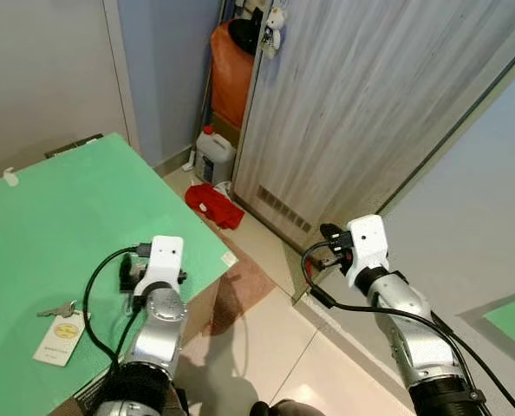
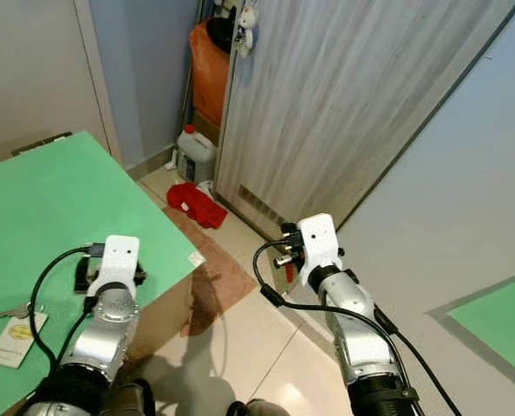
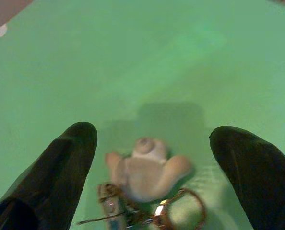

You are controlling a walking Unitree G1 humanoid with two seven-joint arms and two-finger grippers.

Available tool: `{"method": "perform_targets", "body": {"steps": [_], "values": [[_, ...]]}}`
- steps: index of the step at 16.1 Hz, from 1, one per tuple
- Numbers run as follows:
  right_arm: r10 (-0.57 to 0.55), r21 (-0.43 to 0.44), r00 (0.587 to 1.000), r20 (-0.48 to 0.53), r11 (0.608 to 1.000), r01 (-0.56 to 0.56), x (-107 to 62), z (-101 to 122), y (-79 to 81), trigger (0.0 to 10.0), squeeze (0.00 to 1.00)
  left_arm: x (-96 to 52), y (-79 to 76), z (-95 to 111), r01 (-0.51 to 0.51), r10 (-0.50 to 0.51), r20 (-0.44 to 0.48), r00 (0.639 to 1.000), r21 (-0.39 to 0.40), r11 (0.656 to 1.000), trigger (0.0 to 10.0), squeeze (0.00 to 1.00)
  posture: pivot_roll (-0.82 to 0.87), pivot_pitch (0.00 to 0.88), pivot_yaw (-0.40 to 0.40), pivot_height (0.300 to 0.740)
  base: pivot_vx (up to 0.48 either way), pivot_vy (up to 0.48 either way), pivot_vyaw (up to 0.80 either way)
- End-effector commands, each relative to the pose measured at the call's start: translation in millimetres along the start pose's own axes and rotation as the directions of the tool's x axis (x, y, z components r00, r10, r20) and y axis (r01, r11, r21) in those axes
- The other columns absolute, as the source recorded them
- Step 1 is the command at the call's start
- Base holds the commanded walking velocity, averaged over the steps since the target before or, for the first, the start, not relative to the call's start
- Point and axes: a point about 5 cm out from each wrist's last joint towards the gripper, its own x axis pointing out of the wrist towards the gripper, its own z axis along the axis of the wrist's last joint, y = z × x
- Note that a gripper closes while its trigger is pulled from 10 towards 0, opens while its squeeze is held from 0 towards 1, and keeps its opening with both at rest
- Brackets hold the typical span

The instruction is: Hang keys on a hook

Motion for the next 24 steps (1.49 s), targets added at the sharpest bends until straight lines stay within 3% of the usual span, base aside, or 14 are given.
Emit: {"method": "perform_targets", "body": {"steps": [1, 3, 7, 9, 10, 18, 20, 24], "values": [[-0.018, -0.010, 1.000, -0.002, 1.000, 0.018, -2.2, 2.2, -6.8, 10.0, 0.00, -2.0, -4.7, -1.6, -0.005, 0.005, -0.024, 1.000, 0.005, 1.000, 10.0, 0.00, -0.06, 0.149, -0.191, 0.740, 0.000, 0.000, 0.00], [-0.021, -0.011, 1.000, -0.009, 1.000, 0.021, -3.6, 1.1, -7.8, 10.0, 0.00, -2.0, -5.0, -7.5, -0.005, 0.006, -0.059, 0.998, 0.018, 1.000, 10.0, 0.00, -0.06, 0.149, -0.189, 0.740, 0.000, 0.000, 0.00], [-0.024, -0.014, 1.000, -0.010, 1.000, 0.024, -4.8, 1.6, -8.1, 10.0, 0.00, 0.1, -15.3, -14.9, 0.099, -0.104, -0.107, 0.989, -0.047, 0.994, 10.0, 0.00, -0.07, 0.153, -0.187, 0.740, 0.000, 0.000, 0.00], [-0.023, -0.016, 1.000, -0.010, 1.000, 0.023, -4.1, 2.1, -7.9, 10.0, 0.00, 1.4, -13.8, -23.7, 0.094, -0.104, -0.152, 0.983, -0.068, 0.993, 10.0, 0.00, -0.07, 0.153, -0.189, 0.740, 0.000, 0.000, 0.00], [-0.023, -0.017, 1.000, -0.009, 1.000, 0.022, -3.3, 2.7, -7.8, 10.0, 0.00, 1.3, -15.7, -28.2, 0.115, -0.129, -0.174, 0.976, -0.090, 0.989, 0.0, 0.00, -0.07, 0.151, -0.192, 0.740, 0.000, 0.000, 0.00], [-0.001, -0.020, 1.000, -0.002, 1.000, 0.001, 4.7, 5.4, -2.4, 10.0, 0.00, 0.3, -21.0, -38.3, 0.139, -0.171, -0.210, 0.962, -0.161, 0.977, 0.0, 0.00, -0.05, 0.115, -0.197, 0.740, 0.000, 0.000, 0.00], [0.003, -0.020, 1.000, 0.003, 1.000, -0.002, 10.7, 6.6, -1.6, 10.0, 0.00, 0.7, -23.5, -25.8, 0.157, -0.188, -0.145, 0.971, -0.205, 0.966, 0.0, 0.00, -0.02, 0.081, -0.188, 0.740, 0.000, 0.000, 0.00], [0.002, -0.007, 1.000, 0.026, 1.000, -0.002, 22.0, 12.1, 1.4, 10.0, 0.00, -2.0, -21.7, -2.2, 0.182, -0.184, 0.004, 0.983, -0.159, 0.970, 0.0, 0.00, 0.01, 0.052, -0.172, 0.740, 0.000, 0.000, 0.00]]}}
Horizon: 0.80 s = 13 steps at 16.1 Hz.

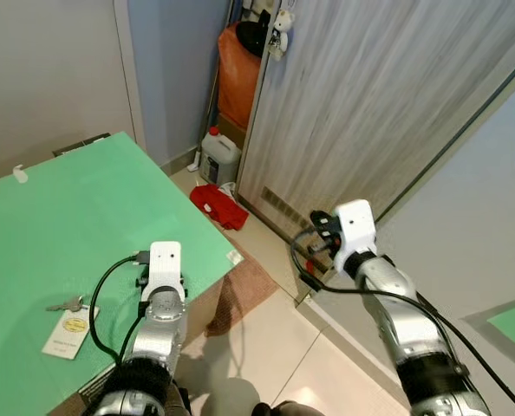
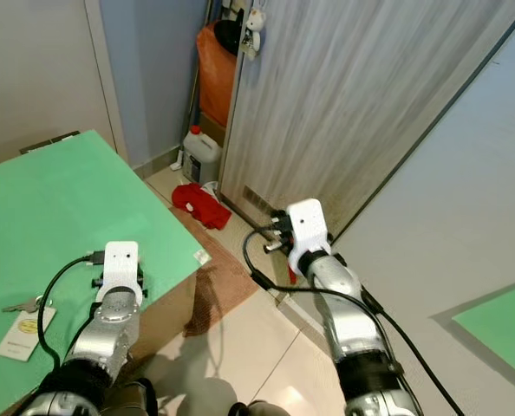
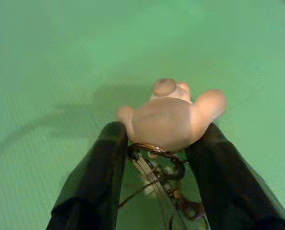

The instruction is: Hang keys on a hook

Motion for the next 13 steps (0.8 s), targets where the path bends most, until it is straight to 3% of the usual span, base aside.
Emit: {"method": "perform_targets", "body": {"steps": [1, 2, 6, 9, 13], "values": [[-0.023, -0.001, 1.000, 0.002, 1.000, 0.023, 0.5, -1.0, -4.3, 10.0, 0.00, -6.1, -5.5, 8.6, 0.030, -0.031, 0.062, 0.998, 0.020, 0.999, 0.0, 0.00, 0.03, 0.045, -0.166, 0.740, 0.000, 0.000, 0.00], [-0.032, 0.007, 0.999, 0.017, 0.999, 0.032, 4.6, 1.4, -4.3, 10.0, 0.00, -18.1, -2.6, 25.5, 0.036, -0.042, 0.173, 0.984, 0.040, 0.999, 0.0, 0.00, 0.04, 0.035, -0.158, 0.740, 0.000, 0.000, 0.00], [-0.047, 0.029, 0.998, 0.044, 0.999, 0.045, 14.2, 6.2, -3.7, 10.0, 0.00, -36.7, 5.4, 67.5, 0.058, -0.065, 0.362, 0.930, 0.029, 0.998, 0.0, 0.00, 0.07, 0.002, -0.137, 0.740, 0.000, 0.000, 0.00], [-0.049, 0.046, 0.996, 0.073, 0.998, 0.046, 25.0, 12.8, 0.3, 10.0, 0.00, -50.9, 12.8, 102.8, 0.105, -0.098, 0.462, 0.881, 0.010, 0.994, 0.0, 0.00, 0.10, 0.000, -0.120, 0.740, 0.000, 0.000, 0.00], [-0.020, 0.093, 0.989, 0.143, 0.996, 0.007, 37.6, 31.5, 11.5, 10.0, 0.00, -62.8, 12.0, 135.4, 0.152, -0.146, 0.562, 0.814, 0.037, 0.988, 0.0, 0.00, 0.13, 0.000, -0.091, 0.740, 0.000, 0.000, 0.00]]}}
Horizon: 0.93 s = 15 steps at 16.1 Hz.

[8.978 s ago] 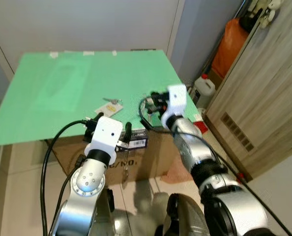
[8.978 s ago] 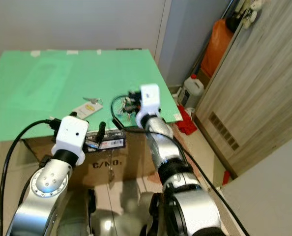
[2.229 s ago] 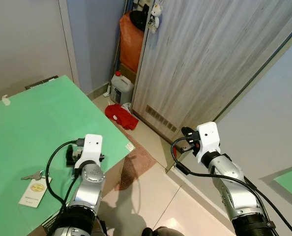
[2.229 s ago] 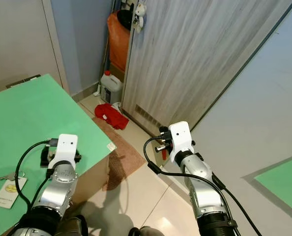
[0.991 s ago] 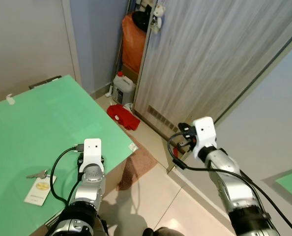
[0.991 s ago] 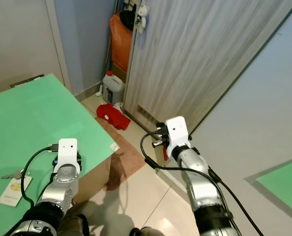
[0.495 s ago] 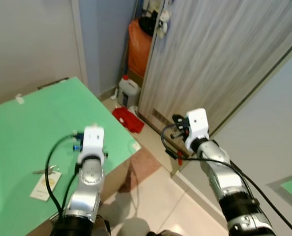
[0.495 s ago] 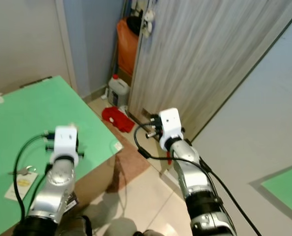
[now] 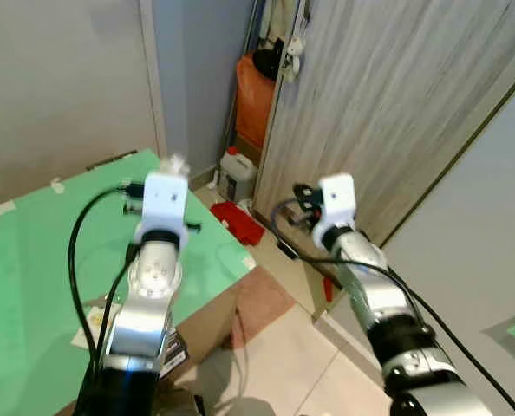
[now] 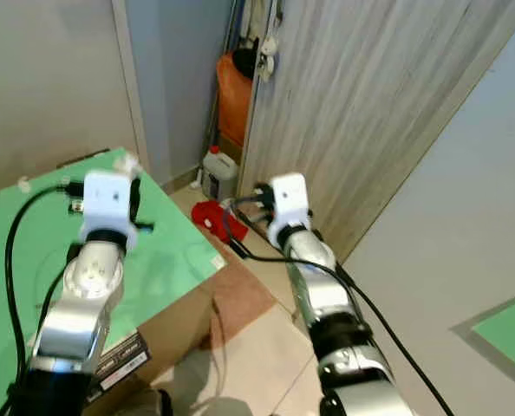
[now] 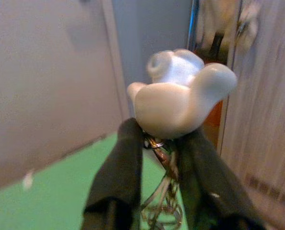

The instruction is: Hang keys on a hook

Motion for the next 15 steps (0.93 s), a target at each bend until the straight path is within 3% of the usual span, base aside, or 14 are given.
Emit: {"method": "perform_targets", "body": {"steps": [1, 4, 7, 15], "values": [[0.000, 0.030, 0.999, 0.041, 1.000, -0.001, 3.1, 8.9, -2.4, 10.0, 0.00, 4.9, -4.3, 25.4, 0.049, -0.049, 0.082, 0.995, -0.006, 0.999, 0.0, 0.00, 0.14, 0.000, -0.083, 0.740, 0.000, 0.000, 0.00], [0.002, 0.051, 0.997, 0.072, 0.999, -0.005, 7.9, 14.8, 0.3, 10.0, 0.00, 8.9, -6.2, 40.3, 0.097, -0.097, 0.124, 0.988, -0.001, 0.995, 0.0, 0.00, 0.14, 0.000, -0.074, 0.740, 0.000, 0.000, 0.00], [-0.012, 0.029, 0.996, 0.085, 1.000, 0.009, 8.2, 17.2, -1.7, 10.0, 0.00, 5.5, -16.2, 24.2, 0.163, -0.160, 0.075, 0.984, -0.037, 0.986, 0.0, 0.00, 0.13, 0.000, -0.074, 0.740, 0.000, 0.000, 0.00], [-0.058, 0.026, 0.997, 0.050, 0.998, 0.057, 1.5, 6.0, -14.8, 10.0, 0.00, -11.0, -43.5, 18.9, 0.401, -0.389, 0.140, 0.910, -0.071, 0.913, 0.0, 0.00, 0.10, 0.000, -0.054, 0.740, 0.000, 0.000, -0.69]]}}
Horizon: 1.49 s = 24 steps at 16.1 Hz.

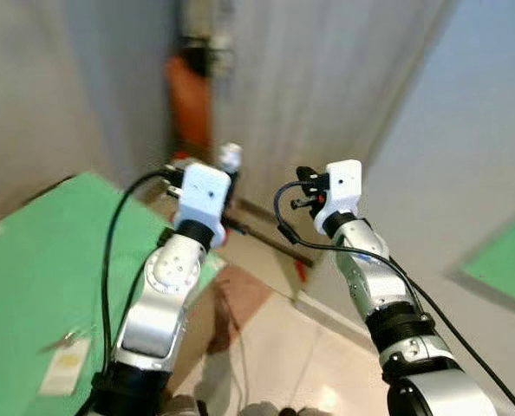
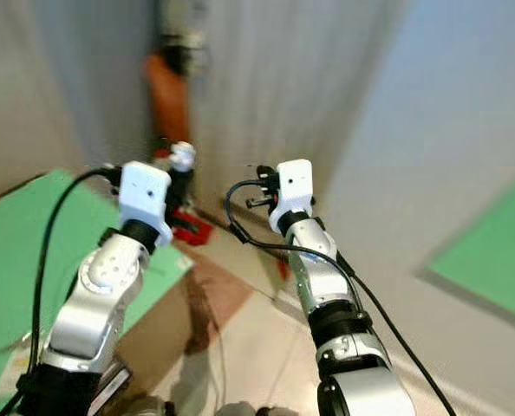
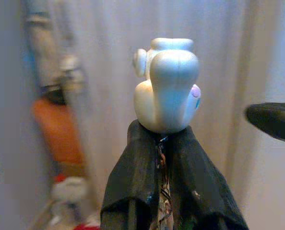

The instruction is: Hang keys on a hook

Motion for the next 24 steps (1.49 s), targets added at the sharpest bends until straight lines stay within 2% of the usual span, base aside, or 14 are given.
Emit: {"method": "perform_targets", "body": {"steps": [1, 10, 13, 15, 19, 21, 24], "values": [[-0.025, 0.006, 1.000, -0.016, 1.000, 0.025, -4.2, -6.1, -5.7, 10.0, 0.00, 1.5, -6.6, 1.4, 0.043, -0.043, 0.018, 0.999, -0.005, 0.999, 0.0, 0.00, 0.10, 0.000, -0.050, 0.740, 0.000, -0.446, -0.66], [-0.055, -0.004, 0.998, -0.027, 0.998, 0.055, -10.3, -11.0, -10.4, 10.0, 0.00, 3.8, -15.0, 3.8, 0.108, -0.106, 0.065, 0.992, -0.031, 0.994, 0.0, 0.00, 0.06, 0.000, -0.031, 0.740, 0.000, -0.476, -0.62], [-0.064, -0.003, 0.997, -0.033, 0.998, 0.064, -12.7, -13.2, -11.2, 10.0, 0.00, 3.3, -14.8, 0.4, 0.103, -0.102, 0.053, 0.993, -0.026, 0.994, 0.0, 0.00, 0.06, 0.000, -0.030, 0.740, 0.000, -0.480, -0.56], [-0.071, 0.002, 0.997, -0.012, 0.997, 0.071, -14.6, -11.5, -13.0, 10.0, 0.00, 5.4, -13.0, -1.7, 0.081, -0.080, 0.040, 0.996, -0.030, 0.996, 0.0, 0.00, 0.05, 0.000, -0.030, 0.740, 0.000, -0.480, 0.00], [-0.070, -0.012, 0.997, -0.033, 0.997, 0.070, -13.9, -12.9, -13.5, 10.0, 0.00, 10.5, -9.8, -0.5, 0.054, -0.052, 0.038, 0.998, -0.055, 0.997, 0.0, 0.00, 0.05, 0.000, -0.024, 0.740, 0.000, 0.000, 0.00], [-0.067, -0.016, 0.997, -0.041, 0.998, 0.067, -14.4, -13.5, -13.4, 10.0, 0.00, 15.5, -3.9, 0.2, -0.007, 0.008, 0.022, 1.000, -0.027, 1.000, 0.0, 0.00, 0.04, 0.000, -0.024, 0.740, 0.000, 0.000, 0.00], [-0.061, -0.019, 0.997, -0.045, 0.998, 0.060, -14.7, -13.4, -14.2, 10.0, 0.00, 25.5, 12.2, 8.3, -0.110, 0.110, 0.014, 0.994, -0.036, 0.993, 0.0, 0.00, 0.04, 0.000, -0.028, 0.740, 0.000, 0.000, 0.00]]}}
